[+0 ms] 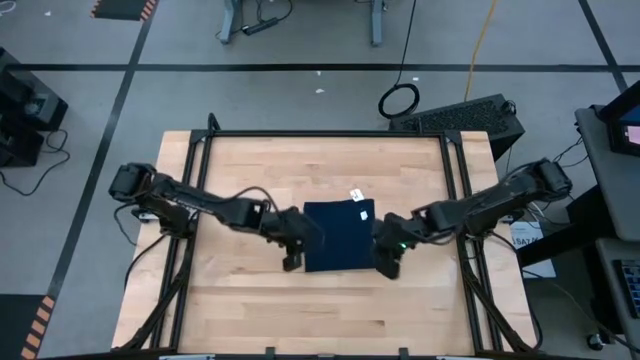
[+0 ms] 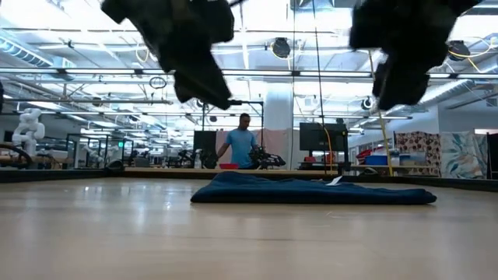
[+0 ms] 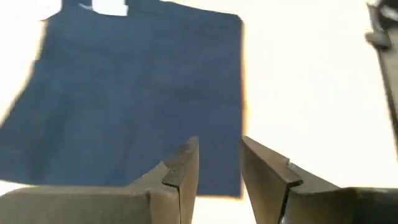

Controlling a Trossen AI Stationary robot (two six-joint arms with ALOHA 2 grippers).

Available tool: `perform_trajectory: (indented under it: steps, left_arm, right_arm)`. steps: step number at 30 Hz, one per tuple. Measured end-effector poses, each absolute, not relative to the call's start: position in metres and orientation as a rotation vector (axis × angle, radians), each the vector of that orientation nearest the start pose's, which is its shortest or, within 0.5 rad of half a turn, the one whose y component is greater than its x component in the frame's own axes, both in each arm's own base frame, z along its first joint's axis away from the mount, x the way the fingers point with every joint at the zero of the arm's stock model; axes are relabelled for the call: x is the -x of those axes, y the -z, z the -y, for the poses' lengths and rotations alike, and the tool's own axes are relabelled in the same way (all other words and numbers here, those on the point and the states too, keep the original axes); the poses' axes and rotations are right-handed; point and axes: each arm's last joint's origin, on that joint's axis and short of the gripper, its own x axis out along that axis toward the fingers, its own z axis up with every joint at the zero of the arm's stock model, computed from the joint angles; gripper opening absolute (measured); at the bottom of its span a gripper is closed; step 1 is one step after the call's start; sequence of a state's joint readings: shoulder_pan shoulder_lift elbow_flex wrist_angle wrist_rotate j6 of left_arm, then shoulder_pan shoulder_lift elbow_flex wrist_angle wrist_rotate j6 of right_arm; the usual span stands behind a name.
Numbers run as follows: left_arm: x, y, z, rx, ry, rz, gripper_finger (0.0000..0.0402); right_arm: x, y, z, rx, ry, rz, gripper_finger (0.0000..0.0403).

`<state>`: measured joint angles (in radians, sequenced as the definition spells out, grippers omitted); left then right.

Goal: Roll towel into tight, uniform cylinder
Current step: Roll the blue cloth napkin

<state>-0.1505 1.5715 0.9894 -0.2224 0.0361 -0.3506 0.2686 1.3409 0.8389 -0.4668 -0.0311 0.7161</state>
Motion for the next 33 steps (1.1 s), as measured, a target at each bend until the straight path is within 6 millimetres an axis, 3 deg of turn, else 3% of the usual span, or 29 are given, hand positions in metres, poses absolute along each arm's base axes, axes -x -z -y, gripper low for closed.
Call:
perform_trajectory:
  steps: [3, 7, 11, 15, 20, 24, 33]
  left_arm:
    - [-0.316, -0.212, 0.072, 0.215, 0.103, -0.840, 0.0121]
    - [-0.311, -0.207, 0.101, 0.136, 0.136, -0.836, 0.0121]
    - [-0.309, -0.201, 0.116, 0.127, 0.192, -0.859, 0.0134]
    - [-0.310, -0.203, 0.124, 0.119, 0.232, -0.815, 0.0189]
    - [-0.312, -0.198, 0.132, -0.080, 0.233, -0.762, 0.0248]
    - [-0.316, -0.183, 0.138, -0.176, 0.266, -0.778, 0.0253]
    - [-0.326, -0.159, 0.137, -0.218, 0.234, -0.811, 0.0253]
  right_arm:
    - [-0.238, -0.215, -0.079, -0.294, -0.059, -1.003, 0.0042]
    - [-0.228, -0.198, -0.090, -0.078, -0.214, -0.987, 0.0052]
    - [-0.223, -0.180, -0.096, -0.096, -0.253, -0.918, 0.0065]
    - [-0.218, -0.166, -0.098, -0.120, -0.291, -0.850, 0.0104]
    - [-0.204, -0.141, -0.090, -0.116, -0.212, -0.845, 0.0157]
    - [-0.195, -0.127, -0.084, -0.126, -0.158, -0.817, 0.0174]
    - [-0.198, -0.132, -0.086, -0.039, -0.189, -0.659, 0.0176]
